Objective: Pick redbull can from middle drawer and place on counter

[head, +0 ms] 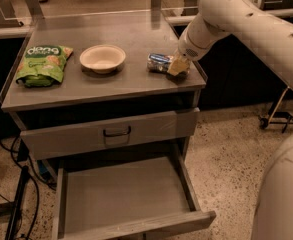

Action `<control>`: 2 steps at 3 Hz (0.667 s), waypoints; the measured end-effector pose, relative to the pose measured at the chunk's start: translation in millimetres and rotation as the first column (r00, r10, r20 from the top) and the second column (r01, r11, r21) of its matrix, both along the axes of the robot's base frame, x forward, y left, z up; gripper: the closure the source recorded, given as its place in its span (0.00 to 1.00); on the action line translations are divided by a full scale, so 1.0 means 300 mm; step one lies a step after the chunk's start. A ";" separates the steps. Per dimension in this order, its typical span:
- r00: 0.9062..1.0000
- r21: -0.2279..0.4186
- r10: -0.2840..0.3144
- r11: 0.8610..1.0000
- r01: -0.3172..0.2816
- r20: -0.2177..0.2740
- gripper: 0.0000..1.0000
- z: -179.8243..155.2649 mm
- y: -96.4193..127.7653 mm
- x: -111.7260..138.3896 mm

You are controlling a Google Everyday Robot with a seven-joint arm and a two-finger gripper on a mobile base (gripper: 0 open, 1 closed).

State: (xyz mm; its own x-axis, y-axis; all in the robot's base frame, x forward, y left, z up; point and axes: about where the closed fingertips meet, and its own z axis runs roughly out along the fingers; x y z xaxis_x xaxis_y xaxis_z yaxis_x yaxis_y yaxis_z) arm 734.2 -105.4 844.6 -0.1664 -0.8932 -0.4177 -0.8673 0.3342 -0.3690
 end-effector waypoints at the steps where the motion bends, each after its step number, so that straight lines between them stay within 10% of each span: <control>1: 0.999 -0.007 -0.005 1.000 0.004 -0.032 1.00 -0.039 -0.007 -0.011; 2: 0.999 -0.007 -0.005 1.000 0.005 -0.034 0.95 -0.041 -0.007 -0.012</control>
Offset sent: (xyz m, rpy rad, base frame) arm -0.0284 -0.0059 -0.0309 0.0779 0.0785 -0.0354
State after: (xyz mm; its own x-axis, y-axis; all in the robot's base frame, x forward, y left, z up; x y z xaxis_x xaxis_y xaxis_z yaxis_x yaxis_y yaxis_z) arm 730.7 -107.7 832.2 -0.1849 -0.8953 -0.4052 -0.8779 0.3358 -0.3414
